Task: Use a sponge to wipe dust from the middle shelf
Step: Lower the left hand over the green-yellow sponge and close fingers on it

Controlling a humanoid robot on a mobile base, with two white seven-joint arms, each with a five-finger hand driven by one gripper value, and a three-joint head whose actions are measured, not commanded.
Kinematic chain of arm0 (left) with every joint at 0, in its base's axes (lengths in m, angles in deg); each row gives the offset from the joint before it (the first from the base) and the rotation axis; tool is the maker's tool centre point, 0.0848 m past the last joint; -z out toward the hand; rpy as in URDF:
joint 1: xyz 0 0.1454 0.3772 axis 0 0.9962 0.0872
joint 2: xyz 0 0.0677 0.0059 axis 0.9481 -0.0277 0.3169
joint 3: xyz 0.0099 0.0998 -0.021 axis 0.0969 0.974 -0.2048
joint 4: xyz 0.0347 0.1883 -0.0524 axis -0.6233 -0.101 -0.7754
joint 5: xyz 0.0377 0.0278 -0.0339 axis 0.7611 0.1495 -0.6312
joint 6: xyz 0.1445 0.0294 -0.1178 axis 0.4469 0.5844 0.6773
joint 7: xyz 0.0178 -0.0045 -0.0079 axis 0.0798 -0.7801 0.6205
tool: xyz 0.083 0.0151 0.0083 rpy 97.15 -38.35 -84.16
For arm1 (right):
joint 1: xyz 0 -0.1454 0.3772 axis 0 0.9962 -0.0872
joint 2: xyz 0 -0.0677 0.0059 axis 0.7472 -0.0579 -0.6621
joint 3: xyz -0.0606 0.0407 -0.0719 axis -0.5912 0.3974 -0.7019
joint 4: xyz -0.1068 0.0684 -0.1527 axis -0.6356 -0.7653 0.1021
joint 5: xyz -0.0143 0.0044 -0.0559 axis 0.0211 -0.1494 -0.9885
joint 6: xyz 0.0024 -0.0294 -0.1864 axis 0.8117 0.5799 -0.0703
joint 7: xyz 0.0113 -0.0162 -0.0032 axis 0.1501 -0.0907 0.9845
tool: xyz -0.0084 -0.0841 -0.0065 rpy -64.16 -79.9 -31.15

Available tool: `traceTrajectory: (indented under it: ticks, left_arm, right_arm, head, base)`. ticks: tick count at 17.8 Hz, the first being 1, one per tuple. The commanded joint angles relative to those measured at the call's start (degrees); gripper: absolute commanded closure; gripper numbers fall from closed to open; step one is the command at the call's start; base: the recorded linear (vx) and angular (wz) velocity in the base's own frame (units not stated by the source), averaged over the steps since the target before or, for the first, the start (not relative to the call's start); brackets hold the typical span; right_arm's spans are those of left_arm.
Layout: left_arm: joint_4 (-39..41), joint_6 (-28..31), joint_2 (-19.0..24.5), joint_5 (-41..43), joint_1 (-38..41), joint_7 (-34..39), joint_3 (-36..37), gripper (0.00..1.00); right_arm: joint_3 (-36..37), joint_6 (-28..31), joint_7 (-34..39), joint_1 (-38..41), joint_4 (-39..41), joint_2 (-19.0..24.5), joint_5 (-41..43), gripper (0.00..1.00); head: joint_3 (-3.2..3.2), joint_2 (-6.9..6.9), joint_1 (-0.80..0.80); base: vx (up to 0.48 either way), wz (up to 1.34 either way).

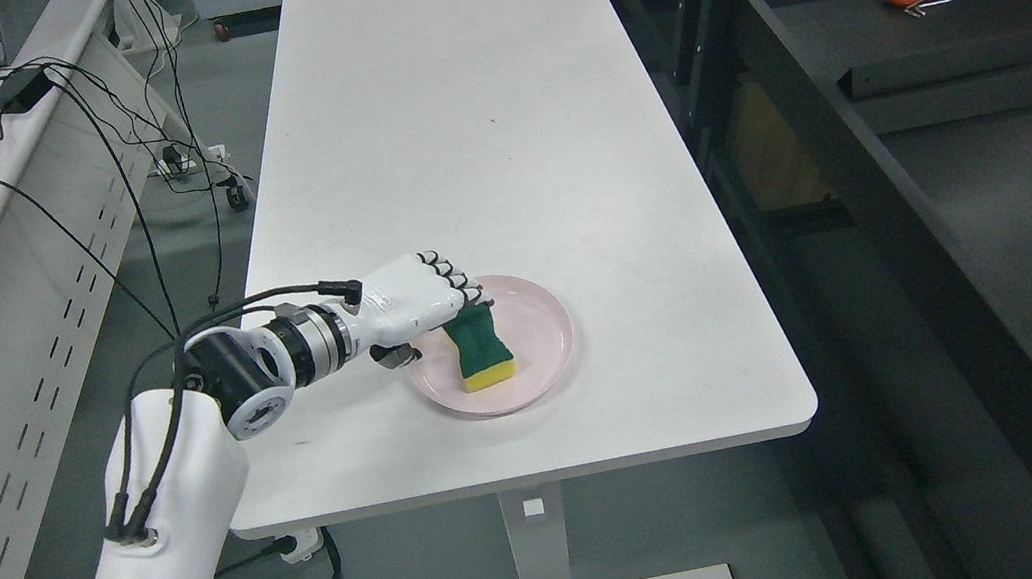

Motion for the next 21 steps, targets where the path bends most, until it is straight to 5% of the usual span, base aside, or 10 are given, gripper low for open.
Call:
traceTrajectory:
  ticks: [1,13,21]
  left_arm:
    - [-1.84,0.25,-3.28,0.83,1.55,0.04,0.36,0.22]
    - [-4.74,1.31,-3.90,0.92,-0.12,-0.32,-1.05,0.31]
    - [-5.09,1.05,-3.63,-1.09,0.15,-0.93,-2.97,0.56]
  right_arm:
    - [0.00,0.01,-0.03,-0.01,1.00,-1.00,0.00,0.00]
    - [0.00,0.01,-0.03,-0.01,1.00,-1.00,0.00,0.00]
    - [0.00,0.01,-0.03,-0.01,1.00,-1.00,0.00,0.00]
  head:
    - [0.00,0.00,0.00]
    - [0.00,0.00,0.00]
    - [0.00,0.00,0.00]
  base:
    - [0.000,0.00]
    - [0.000,0.00]
    - [0.000,0.00]
